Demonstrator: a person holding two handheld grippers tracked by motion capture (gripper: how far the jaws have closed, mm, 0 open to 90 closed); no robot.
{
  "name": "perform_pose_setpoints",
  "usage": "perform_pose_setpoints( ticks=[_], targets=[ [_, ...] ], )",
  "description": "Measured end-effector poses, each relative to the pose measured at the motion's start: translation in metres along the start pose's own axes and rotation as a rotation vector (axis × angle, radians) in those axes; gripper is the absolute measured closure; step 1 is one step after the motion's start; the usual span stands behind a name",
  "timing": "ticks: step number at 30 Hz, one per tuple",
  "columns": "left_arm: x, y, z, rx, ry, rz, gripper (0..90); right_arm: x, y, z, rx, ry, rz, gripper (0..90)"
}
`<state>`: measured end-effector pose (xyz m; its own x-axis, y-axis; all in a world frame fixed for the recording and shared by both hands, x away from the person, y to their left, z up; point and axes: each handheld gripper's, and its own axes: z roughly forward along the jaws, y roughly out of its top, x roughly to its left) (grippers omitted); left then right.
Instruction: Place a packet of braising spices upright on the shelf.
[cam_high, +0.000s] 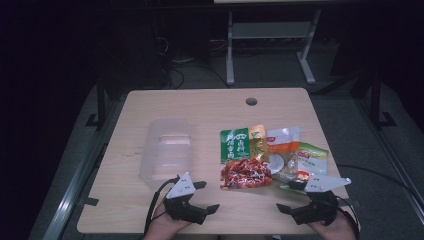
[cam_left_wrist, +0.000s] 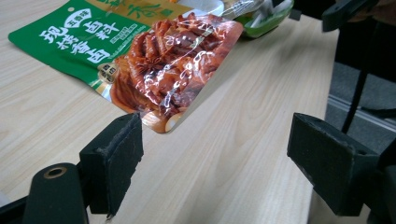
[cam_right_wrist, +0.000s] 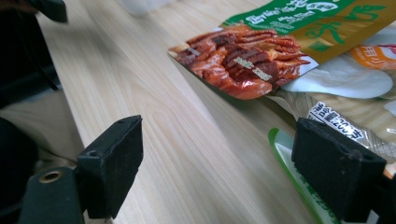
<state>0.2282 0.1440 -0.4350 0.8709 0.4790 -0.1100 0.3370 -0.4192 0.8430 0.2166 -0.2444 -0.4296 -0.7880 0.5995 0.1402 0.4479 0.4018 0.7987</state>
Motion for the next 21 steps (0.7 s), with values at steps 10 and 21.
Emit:
perform_pose_setpoints(
  ticks=[10,21],
  targets=[
    [0.0,-0.001,0.0,-0.002,0.014,0.006,18.4,-0.001,0.001,0.0,-0.01,-0.004,0.004,15.7],
    [-0.003,0.02,0.004,0.01,0.036,0.015,25.1,-0.007,0.02,0.006,0.02,0.0,0.029,14.8]
  ],
)
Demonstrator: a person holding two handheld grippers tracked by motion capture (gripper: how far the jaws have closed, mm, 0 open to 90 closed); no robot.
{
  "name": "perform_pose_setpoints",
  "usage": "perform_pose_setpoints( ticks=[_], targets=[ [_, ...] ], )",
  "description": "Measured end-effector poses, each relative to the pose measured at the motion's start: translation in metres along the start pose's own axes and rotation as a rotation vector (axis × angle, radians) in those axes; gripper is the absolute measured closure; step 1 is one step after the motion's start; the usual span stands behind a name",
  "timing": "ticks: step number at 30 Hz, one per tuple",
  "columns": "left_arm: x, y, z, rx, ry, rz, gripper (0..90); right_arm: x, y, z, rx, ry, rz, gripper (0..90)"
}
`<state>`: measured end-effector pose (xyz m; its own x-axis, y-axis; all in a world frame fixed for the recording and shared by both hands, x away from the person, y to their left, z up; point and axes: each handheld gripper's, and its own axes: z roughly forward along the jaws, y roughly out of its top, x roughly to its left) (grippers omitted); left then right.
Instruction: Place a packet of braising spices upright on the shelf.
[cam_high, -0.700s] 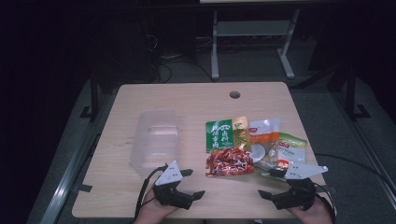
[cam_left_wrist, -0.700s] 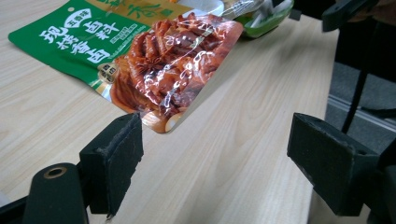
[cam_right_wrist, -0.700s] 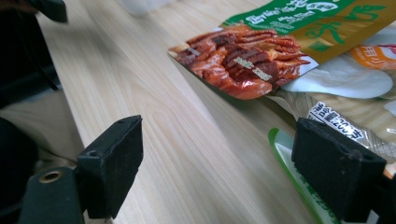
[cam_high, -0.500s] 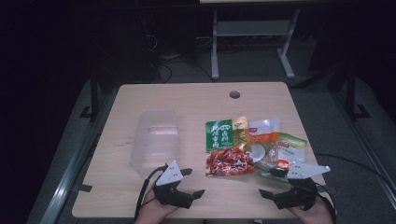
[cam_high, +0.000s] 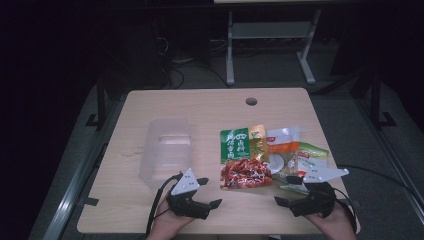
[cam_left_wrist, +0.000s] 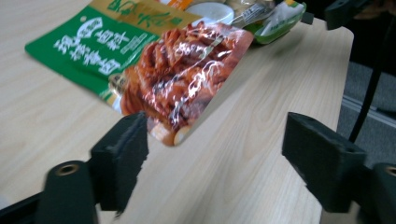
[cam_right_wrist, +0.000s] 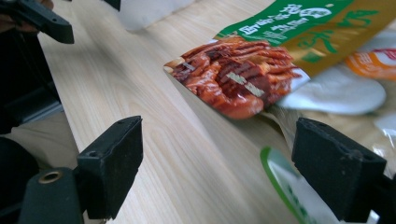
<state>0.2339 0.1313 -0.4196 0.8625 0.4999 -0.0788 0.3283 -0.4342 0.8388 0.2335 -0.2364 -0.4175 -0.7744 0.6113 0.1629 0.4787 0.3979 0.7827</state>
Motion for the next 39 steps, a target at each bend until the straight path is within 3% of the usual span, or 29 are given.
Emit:
perform_pose_setpoints(
  ticks=[1,4,5,11,12,13,18,19,26,28,30,36,39],
  targets=[
    [0.0,0.003,0.0,-0.006,0.001,0.002,27.2,0.0,0.011,0.002,0.018,-0.008,-0.029,14.7],
    [0.0,0.012,0.002,-0.019,0.003,0.025,30.8,0.0,0.024,0.003,0.021,-0.009,-0.043,14.1],
    [0.002,0.018,0.007,-0.01,-0.002,0.034,31.1,-0.002,0.038,0.003,0.017,-0.006,-0.056,14.1],
    [0.01,0.025,0.028,0.013,-0.012,0.026,37.6,-0.018,0.078,0.01,0.031,-0.013,-0.04,14.2],
    [0.01,0.025,0.028,0.013,-0.012,0.026,37.5,-0.018,0.078,0.01,0.031,-0.013,-0.04,14.2],
    [0.012,0.025,0.036,0.031,-0.006,0.026,36.2,-0.024,0.091,0.015,0.058,-0.015,-0.039,14.4],
    [0.013,0.025,0.048,0.053,-0.007,0.038,38.9,-0.032,0.112,0.028,0.12,-0.012,-0.049,16.7],
    [0.015,0.025,0.054,0.061,0.01,0.053,40.1,-0.038,0.12,0.037,0.151,-0.009,-0.047,16.9],
    [0.024,0.019,0.071,0.12,0.021,0.033,51.1,-0.06,0.134,0.06,0.218,-0.009,-0.018,18.4],
    [0.022,0.016,0.077,0.156,0.06,0.058,54.0,-0.069,0.137,0.067,0.227,-0.012,0.006,18.5],
    [0.023,0.015,0.081,0.177,0.067,0.072,59.7,-0.082,0.14,0.075,0.242,-0.038,0.033,18.5],
    [0.025,0.01,0.089,0.216,0.072,0.031,67.9,-0.107,0.136,0.097,0.297,-0.044,0.105,20.5],
    [0.025,0.008,0.091,0.21,0.062,0.015,72.7,-0.118,0.13,0.107,0.339,-0.065,0.139,20.8]
  ],
)
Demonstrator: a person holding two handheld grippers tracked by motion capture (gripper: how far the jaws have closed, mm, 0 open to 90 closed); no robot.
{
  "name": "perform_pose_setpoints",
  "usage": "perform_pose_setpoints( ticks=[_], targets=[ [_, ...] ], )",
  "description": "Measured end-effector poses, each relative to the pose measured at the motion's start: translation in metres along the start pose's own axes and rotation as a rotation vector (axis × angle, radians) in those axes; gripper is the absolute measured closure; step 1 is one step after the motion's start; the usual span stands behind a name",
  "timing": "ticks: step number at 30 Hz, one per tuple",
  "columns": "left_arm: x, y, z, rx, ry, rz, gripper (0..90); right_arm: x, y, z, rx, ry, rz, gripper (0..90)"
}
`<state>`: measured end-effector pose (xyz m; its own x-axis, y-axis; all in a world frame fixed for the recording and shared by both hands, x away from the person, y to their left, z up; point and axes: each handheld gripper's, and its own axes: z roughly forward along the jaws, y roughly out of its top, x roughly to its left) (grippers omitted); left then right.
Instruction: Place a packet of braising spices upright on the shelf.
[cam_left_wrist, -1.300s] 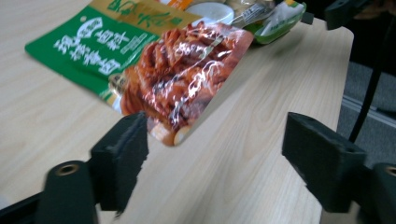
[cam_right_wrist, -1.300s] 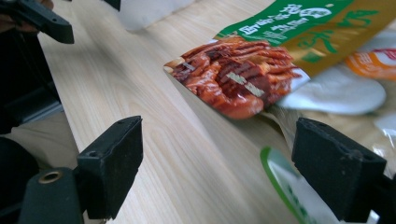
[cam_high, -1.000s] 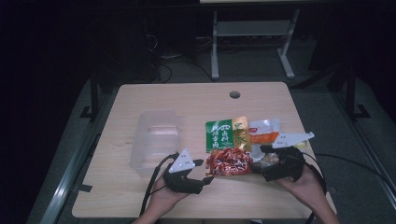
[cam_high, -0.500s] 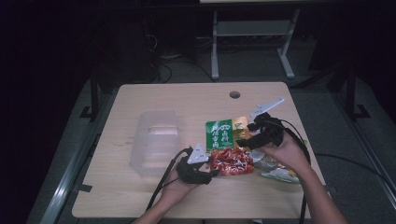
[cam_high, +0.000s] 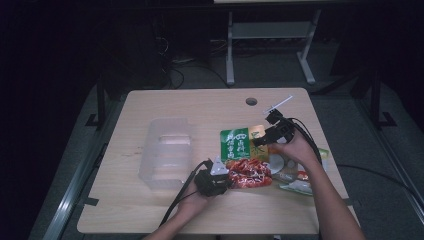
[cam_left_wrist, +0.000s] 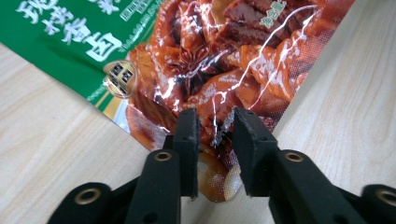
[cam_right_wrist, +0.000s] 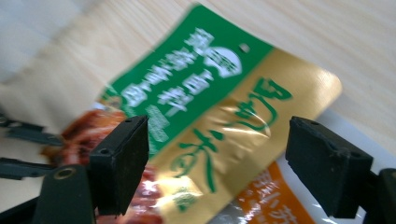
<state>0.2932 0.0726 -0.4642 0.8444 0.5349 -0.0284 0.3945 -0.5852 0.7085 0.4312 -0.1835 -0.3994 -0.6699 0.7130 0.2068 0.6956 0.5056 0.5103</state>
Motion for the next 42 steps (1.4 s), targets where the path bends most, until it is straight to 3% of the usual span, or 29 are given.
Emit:
perform_pose_setpoints(
  ticks=[5,6,9,11,13,16,17,18,19,20,21,22,26,28,31,32,37,38,39,42],
  targets=[
    [0.0,0.0,0.0,0.005,0.0,0.007,77.1,-0.013,-0.001,0.009,0.041,-0.009,0.059,22.8],
    [0.0,0.0,0.0,0.014,0.008,0.028,77.3,-0.014,-0.001,0.01,0.04,-0.013,0.07,22.6],
    [-0.001,0.0,0.001,0.009,0.007,0.022,77.6,-0.019,-0.002,0.014,0.051,-0.004,0.097,22.5],
    [-0.001,0.0,0.001,0.007,0.008,0.019,77.7,-0.023,-0.004,0.021,0.082,0.03,0.147,22.6],
    [-0.001,0.0,0.001,0.008,0.005,0.012,77.7,-0.024,-0.004,0.022,0.096,0.039,0.154,23.6],
    [0.0,0.0,0.001,0.012,0.003,0.015,77.7,-0.026,-0.006,0.026,0.115,0.103,0.161,41.3],
    [0.0,0.0,0.001,0.012,0.003,0.015,77.7,-0.026,-0.006,0.026,0.115,0.103,0.161,41.3],
    [0.0,0.0,0.001,0.009,0.004,0.012,77.7,-0.027,-0.008,0.027,0.107,0.107,0.171,50.3],
    [0.0,0.0,0.001,0.009,0.004,0.012,77.7,-0.027,-0.008,0.027,0.107,0.107,0.171,50.3],
    [-0.001,-0.001,0.001,0.008,0.005,0.01,77.7,-0.03,-0.009,0.024,0.107,0.13,0.197,63.1],
    [-0.001,-0.001,0.001,0.008,0.005,0.01,77.6,-0.03,-0.009,0.024,0.107,0.13,0.197,63.1],
    [0.0,-0.001,0.001,0.008,0.006,0.011,77.3,-0.031,-0.01,0.022,0.109,0.169,0.211,73.2],
    [0.001,-0.001,0.001,0.002,0.009,0.0,73.9,-0.028,-0.011,0.019,0.105,0.181,0.182,88.8],
    [0.002,-0.002,0.001,-0.003,-0.005,-0.021,70.8,-0.026,-0.012,0.015,0.085,0.198,0.177,89.6],
    [0.003,-0.001,0.0,-0.001,-0.004,-0.016,64.1,-0.023,-0.013,0.011,0.079,0.195,0.154,89.7],
    [0.004,-0.001,0.0,-0.002,-0.02,-0.035,61.3,-0.021,-0.016,0.005,0.054,0.195,0.134,89.7],
    [0.005,0.0,0.0,-0.022,-0.019,-0.057,49.7,-0.004,-0.021,-0.016,-0.054,0.186,0.067,89.8],
    [0.005,0.001,-0.002,-0.045,-0.023,-0.089,47.0,0.0,-0.022,-0.021,-0.083,0.179,0.039,89.9],
    [0.005,0.001,-0.004,-0.054,-0.021,-0.095,44.5,0.005,-0.022,-0.026,-0.104,0.173,0.017,89.9],
    [0.005,0.003,-0.008,-0.08,-0.003,-0.113,34.3,0.017,-0.025,-0.038,-0.135,0.167,-0.024,89.9]
  ],
)
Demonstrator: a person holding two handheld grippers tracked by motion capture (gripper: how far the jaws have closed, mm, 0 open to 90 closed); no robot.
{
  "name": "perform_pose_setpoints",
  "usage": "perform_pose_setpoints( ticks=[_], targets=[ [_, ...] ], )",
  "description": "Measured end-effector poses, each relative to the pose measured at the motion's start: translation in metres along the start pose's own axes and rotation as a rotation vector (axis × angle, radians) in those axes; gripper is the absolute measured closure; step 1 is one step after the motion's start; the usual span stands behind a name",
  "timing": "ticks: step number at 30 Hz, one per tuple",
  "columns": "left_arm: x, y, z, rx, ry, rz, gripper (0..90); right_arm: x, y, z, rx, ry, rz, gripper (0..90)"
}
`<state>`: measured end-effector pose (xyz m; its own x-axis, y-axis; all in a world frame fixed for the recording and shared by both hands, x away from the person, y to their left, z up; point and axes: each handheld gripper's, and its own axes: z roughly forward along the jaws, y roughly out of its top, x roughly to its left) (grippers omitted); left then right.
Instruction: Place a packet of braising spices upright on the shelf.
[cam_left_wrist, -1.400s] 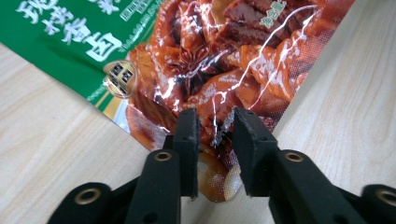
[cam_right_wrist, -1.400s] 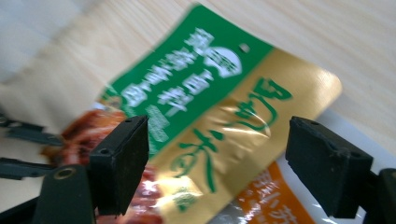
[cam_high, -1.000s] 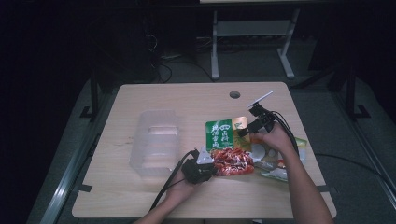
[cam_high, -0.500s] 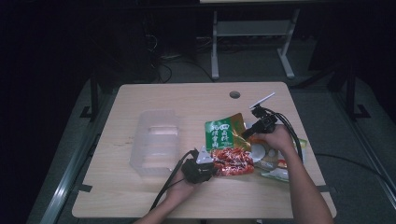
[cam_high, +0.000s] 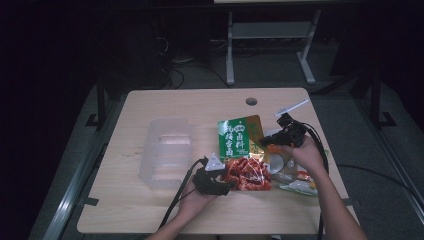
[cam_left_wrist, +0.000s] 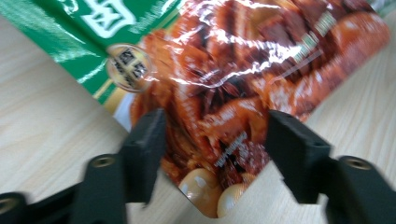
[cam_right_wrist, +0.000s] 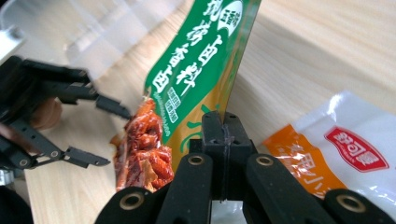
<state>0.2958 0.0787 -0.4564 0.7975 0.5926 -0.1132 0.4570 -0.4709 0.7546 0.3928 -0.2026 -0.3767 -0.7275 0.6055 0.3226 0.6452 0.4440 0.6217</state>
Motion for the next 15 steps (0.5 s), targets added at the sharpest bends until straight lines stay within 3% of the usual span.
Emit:
perform_pose_setpoints(
  ticks=[3,4,5,7,10,13,15],
  targets=[
    [0.0,0.001,-0.002,-0.026,-0.005,-0.045,29.1,0.009,-0.003,-0.006,-0.026,-0.007,-0.034,89.9],
    [0.001,0.002,-0.003,-0.038,-0.002,-0.058,26.2,0.013,-0.004,-0.01,-0.044,-0.009,-0.054,89.9],
    [0.003,0.004,-0.006,-0.08,-0.003,-0.108,23.0,0.023,-0.007,-0.018,-0.078,-0.015,-0.095,89.9],
    [0.004,0.006,-0.007,-0.094,-0.006,-0.123,21.3,0.028,-0.009,-0.022,-0.1,-0.017,-0.115,89.9],
    [0.008,0.01,-0.012,-0.131,-0.01,-0.181,18.6,0.047,-0.019,-0.038,-0.157,-0.04,-0.196,89.9],
    [0.011,0.011,-0.014,-0.15,-0.025,-0.209,18.0,0.056,-0.026,-0.044,-0.188,-0.039,-0.234,89.9],
    [0.013,0.011,-0.014,-0.155,-0.072,-0.192,19.6,0.065,-0.037,-0.049,-0.233,-0.029,-0.293,89.9]
  ],
)
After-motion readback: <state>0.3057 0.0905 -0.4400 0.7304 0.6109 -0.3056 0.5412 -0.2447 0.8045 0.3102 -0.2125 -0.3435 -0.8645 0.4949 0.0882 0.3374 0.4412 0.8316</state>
